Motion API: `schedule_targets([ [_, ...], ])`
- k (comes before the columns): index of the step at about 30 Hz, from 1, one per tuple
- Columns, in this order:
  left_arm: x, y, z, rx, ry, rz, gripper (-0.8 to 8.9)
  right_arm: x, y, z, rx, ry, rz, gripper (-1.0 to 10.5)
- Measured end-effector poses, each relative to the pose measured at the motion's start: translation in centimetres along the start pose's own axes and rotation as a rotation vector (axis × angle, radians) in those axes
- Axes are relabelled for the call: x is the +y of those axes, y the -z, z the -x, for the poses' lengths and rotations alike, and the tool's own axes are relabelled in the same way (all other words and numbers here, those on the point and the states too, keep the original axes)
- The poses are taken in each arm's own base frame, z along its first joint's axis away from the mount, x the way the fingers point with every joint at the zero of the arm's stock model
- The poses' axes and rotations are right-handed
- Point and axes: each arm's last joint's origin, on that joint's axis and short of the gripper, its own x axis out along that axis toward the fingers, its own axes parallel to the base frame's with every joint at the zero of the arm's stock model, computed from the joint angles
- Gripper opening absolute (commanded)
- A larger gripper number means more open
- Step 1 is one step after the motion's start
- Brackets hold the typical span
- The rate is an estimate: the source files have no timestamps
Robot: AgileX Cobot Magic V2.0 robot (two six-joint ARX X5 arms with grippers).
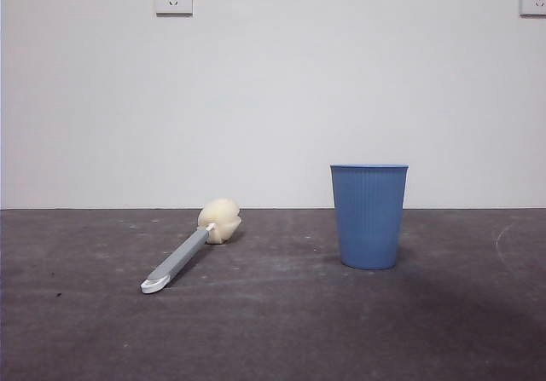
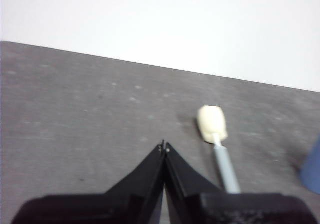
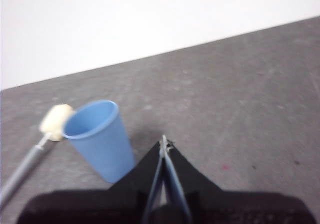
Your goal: Pick up the cup brush,pick up the cup,insert the brush into the cup,clean the cup,put the cup brush back,put the cup back to the fixed position on the table
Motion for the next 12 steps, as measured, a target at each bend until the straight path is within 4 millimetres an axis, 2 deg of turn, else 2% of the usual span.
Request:
schedule_targets([
  [6,-1.3,-3.7,1.4,0.059,0.085,0.018,-0.07,1.1,-3.4,-0.1,0.109,-0.090,-0.025,-0.1],
  [12,-2.3,-6.5,1.9,0.212,0.149,0.019,-0.07,2.4,-6.9,-0.2,0.290,-0.226,-0.019,-0.1],
])
